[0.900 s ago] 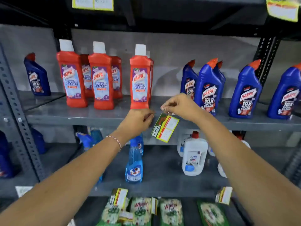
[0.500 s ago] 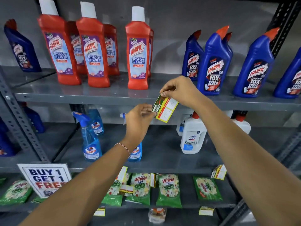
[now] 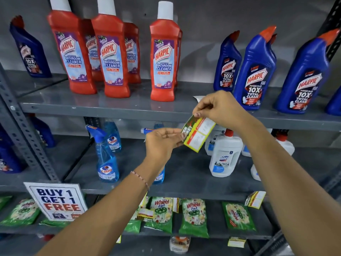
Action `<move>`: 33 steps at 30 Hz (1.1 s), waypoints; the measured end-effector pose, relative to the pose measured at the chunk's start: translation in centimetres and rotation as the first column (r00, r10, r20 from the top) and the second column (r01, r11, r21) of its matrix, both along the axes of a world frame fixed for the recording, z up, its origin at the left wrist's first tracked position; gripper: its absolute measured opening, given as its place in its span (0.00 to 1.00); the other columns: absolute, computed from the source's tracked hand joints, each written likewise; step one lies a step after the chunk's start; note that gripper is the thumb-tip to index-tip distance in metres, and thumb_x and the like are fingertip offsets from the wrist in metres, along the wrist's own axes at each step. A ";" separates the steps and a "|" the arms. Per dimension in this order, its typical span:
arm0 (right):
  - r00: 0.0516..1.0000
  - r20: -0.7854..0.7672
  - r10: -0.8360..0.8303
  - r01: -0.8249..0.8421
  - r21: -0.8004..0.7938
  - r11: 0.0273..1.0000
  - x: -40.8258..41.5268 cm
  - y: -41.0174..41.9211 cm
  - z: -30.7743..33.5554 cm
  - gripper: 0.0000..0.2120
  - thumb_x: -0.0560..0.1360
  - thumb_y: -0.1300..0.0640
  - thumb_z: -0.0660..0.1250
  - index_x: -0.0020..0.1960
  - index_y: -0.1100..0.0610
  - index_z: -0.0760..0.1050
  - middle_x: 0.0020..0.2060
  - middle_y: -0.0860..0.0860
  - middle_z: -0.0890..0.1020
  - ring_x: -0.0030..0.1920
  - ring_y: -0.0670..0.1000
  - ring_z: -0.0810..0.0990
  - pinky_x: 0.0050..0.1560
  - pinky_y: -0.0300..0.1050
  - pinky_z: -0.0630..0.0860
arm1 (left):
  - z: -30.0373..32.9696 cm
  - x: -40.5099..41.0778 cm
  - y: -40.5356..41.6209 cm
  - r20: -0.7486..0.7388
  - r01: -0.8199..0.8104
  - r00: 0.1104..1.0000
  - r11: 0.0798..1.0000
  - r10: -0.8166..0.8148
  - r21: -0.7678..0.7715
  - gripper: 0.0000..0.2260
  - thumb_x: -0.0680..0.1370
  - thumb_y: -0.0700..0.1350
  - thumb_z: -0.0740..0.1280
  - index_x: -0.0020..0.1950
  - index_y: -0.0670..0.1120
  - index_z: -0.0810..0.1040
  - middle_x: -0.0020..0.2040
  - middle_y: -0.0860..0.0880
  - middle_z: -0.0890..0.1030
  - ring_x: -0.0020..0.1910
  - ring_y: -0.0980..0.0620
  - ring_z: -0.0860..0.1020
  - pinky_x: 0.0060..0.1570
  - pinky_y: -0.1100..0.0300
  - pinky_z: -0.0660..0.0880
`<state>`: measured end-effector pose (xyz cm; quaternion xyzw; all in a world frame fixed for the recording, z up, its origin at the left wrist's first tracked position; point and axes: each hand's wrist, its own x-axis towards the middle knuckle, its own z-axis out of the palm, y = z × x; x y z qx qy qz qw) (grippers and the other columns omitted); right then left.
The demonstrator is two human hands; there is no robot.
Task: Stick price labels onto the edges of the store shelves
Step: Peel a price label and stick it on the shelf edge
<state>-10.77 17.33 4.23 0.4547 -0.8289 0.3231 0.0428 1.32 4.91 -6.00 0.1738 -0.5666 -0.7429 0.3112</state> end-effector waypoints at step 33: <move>0.976 0.098 -0.192 0.216 -0.400 0.891 10.4 -16.1 -7.9 0.03 0.70 0.52 0.72 0.40 0.51 0.82 0.35 0.45 0.86 0.38 0.46 0.84 0.42 0.51 0.81 | 1.3 9.4 -18.5 -0.172 -0.470 0.883 0.816 0.438 -0.336 0.08 0.68 0.35 0.78 0.39 0.46 0.81 0.37 0.46 0.85 0.35 0.55 0.83 0.37 0.66 0.79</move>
